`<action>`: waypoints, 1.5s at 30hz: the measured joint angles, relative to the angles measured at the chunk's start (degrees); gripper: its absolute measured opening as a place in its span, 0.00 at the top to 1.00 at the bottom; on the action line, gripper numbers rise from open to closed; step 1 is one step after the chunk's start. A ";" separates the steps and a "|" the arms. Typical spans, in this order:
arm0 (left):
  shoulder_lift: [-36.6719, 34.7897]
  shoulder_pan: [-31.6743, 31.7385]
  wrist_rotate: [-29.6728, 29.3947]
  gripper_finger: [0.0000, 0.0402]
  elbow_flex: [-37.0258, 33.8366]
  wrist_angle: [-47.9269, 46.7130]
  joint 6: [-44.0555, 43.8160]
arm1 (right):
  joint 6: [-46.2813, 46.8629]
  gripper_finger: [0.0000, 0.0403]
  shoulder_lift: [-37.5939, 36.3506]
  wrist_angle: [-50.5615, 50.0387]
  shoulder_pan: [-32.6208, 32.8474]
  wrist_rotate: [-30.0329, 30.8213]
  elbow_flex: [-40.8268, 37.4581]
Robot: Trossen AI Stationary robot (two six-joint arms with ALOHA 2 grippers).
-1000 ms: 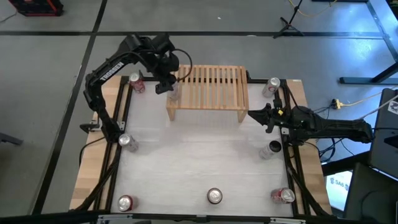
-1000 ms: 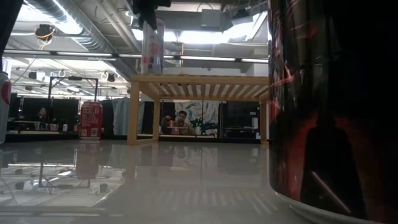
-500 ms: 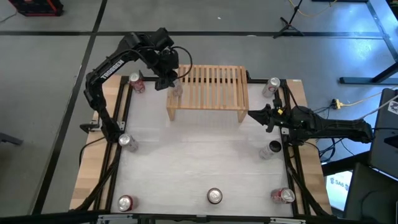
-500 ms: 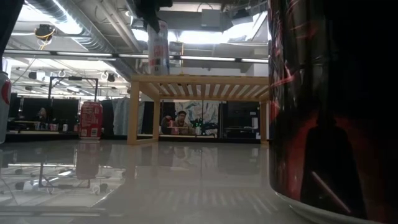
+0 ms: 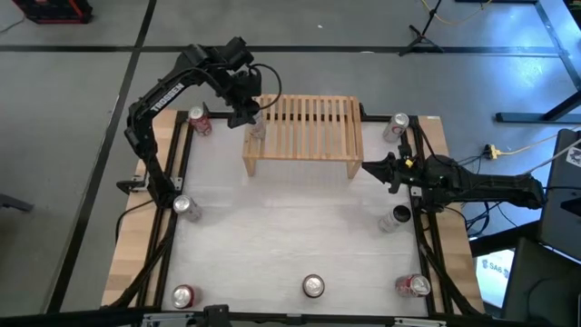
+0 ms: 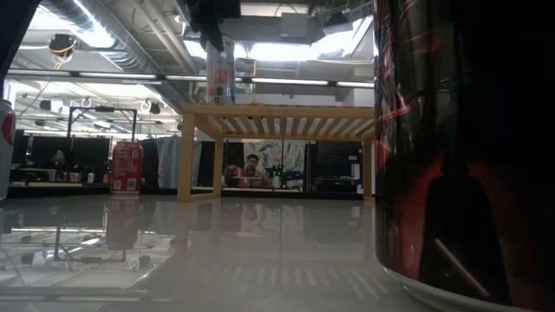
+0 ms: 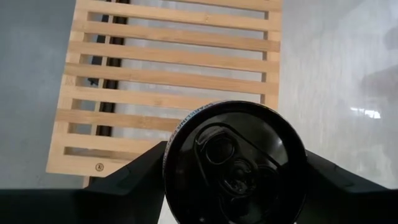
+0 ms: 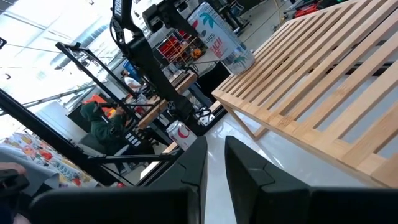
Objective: Place canned beverage on shelf
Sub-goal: Put the white soda can on the shelf
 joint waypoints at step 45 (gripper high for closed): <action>-4.39 -10.97 -6.96 0.26 12.83 12.65 -6.03 | 0.03 0.88 0.08 4.16 -0.02 3.09 -0.02</action>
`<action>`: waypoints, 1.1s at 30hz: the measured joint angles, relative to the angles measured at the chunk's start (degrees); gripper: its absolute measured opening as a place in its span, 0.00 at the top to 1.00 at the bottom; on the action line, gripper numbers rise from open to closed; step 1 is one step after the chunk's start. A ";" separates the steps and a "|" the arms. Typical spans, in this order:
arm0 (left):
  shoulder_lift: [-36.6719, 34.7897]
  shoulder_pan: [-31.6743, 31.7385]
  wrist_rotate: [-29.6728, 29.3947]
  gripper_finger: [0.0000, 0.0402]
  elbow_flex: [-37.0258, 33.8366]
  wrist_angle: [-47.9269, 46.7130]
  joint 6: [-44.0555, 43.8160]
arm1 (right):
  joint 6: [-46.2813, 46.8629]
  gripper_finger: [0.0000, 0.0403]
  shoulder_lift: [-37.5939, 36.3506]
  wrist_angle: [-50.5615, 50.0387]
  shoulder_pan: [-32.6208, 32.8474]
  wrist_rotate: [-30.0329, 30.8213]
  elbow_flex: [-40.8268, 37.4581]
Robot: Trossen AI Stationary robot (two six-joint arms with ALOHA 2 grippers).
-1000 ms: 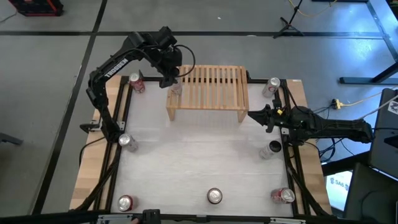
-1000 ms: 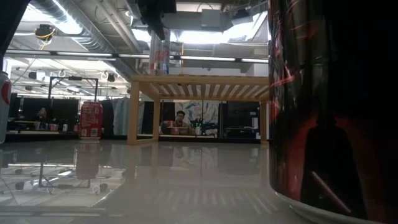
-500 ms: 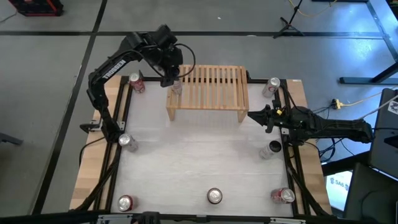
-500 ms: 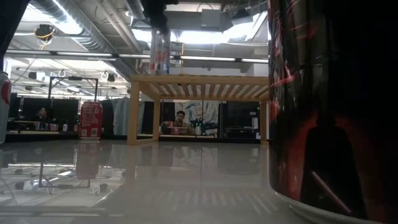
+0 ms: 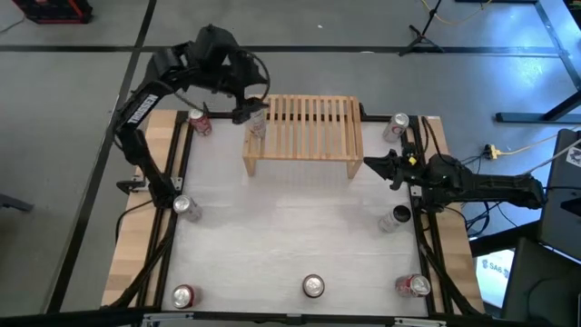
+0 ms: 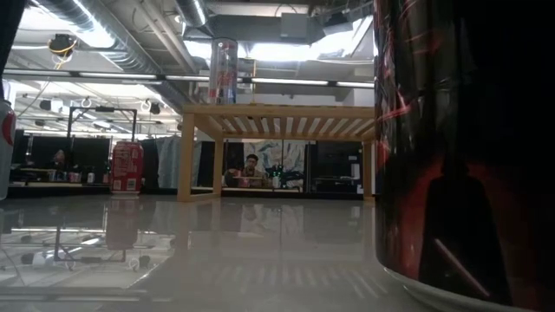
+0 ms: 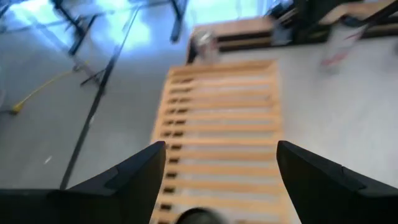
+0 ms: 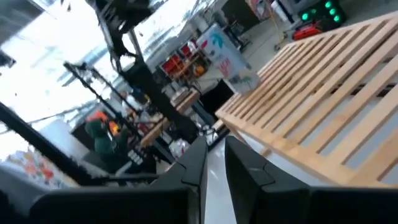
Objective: Place canned beverage on shelf
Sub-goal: Put the white soda can on the shelf
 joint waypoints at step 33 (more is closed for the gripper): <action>-1.78 -47.52 -19.03 0.26 -22.85 15.34 -43.87 | -9.22 0.89 28.60 -75.01 19.23 -6.30 57.33</action>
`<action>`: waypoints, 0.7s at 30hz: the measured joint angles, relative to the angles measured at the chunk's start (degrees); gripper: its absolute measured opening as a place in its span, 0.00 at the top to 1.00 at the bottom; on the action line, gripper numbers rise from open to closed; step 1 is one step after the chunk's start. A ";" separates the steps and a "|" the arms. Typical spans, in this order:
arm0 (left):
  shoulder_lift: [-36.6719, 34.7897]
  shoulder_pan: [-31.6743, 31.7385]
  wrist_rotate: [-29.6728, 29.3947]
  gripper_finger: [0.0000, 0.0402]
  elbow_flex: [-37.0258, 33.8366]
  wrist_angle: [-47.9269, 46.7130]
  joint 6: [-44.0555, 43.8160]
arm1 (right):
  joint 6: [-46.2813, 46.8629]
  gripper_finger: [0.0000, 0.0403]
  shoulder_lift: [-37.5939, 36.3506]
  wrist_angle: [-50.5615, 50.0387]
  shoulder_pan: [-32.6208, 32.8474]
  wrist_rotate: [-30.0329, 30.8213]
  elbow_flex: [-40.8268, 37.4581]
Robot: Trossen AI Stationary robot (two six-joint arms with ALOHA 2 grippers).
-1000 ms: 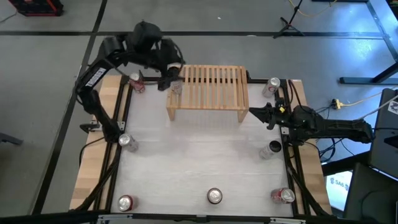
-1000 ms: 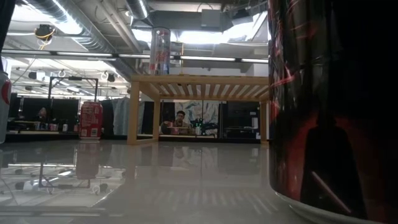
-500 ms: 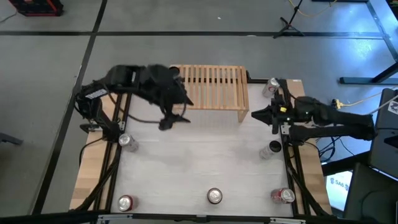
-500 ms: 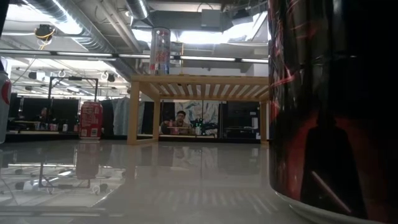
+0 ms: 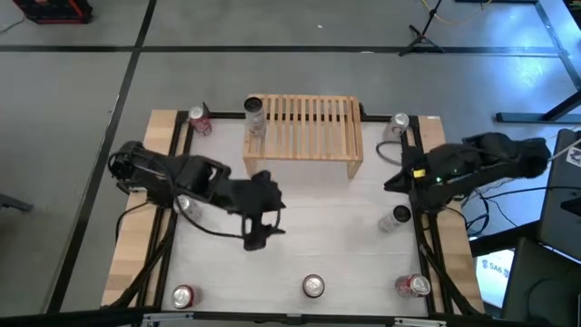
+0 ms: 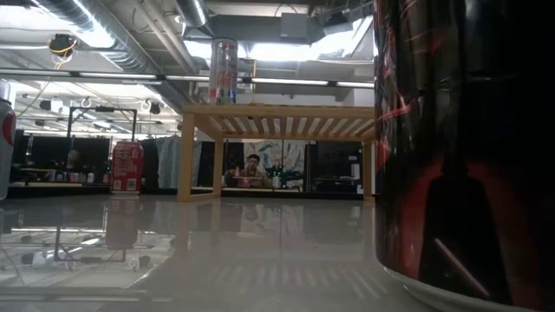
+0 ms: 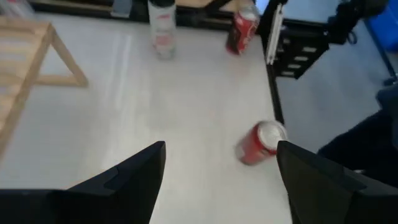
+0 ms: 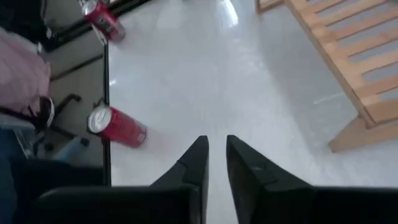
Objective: Place canned beverage on shelf
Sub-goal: Put the white soda can on the shelf
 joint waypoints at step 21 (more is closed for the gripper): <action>-27.81 -2.45 1.98 0.26 -29.59 11.43 0.05 | 38.77 0.69 14.63 -23.48 12.61 -0.73 5.05</action>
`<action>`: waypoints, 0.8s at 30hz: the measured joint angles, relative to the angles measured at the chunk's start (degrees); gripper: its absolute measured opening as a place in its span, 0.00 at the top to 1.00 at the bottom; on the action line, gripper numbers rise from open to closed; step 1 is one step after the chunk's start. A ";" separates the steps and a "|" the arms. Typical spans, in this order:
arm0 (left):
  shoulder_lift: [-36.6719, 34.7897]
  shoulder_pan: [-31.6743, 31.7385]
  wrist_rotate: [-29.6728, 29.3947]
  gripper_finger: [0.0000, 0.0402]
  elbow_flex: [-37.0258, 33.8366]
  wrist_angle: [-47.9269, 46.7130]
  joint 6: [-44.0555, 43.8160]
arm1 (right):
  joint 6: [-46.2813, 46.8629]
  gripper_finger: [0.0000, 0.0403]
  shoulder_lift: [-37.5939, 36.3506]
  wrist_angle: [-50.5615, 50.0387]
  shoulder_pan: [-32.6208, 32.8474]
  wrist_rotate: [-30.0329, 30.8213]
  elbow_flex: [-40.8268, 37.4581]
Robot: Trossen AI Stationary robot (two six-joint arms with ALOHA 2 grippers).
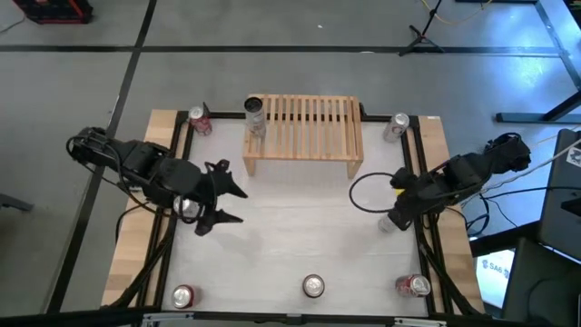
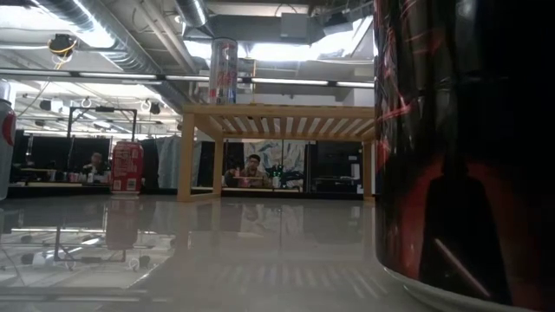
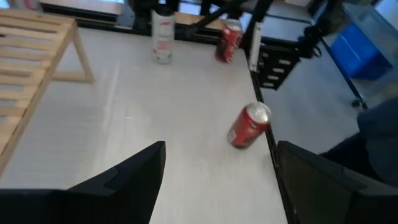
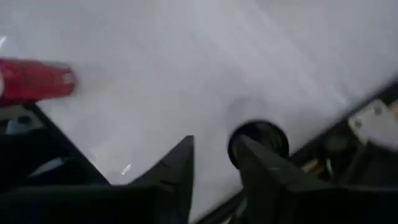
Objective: Place canned beverage on shelf
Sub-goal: Put the white soda can on the shelf
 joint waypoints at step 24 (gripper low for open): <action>0.24 0.04 9.48 0.26 -0.44 0.20 5.05 | 10.38 0.14 -0.18 5.46 0.02 -6.13 -17.46</action>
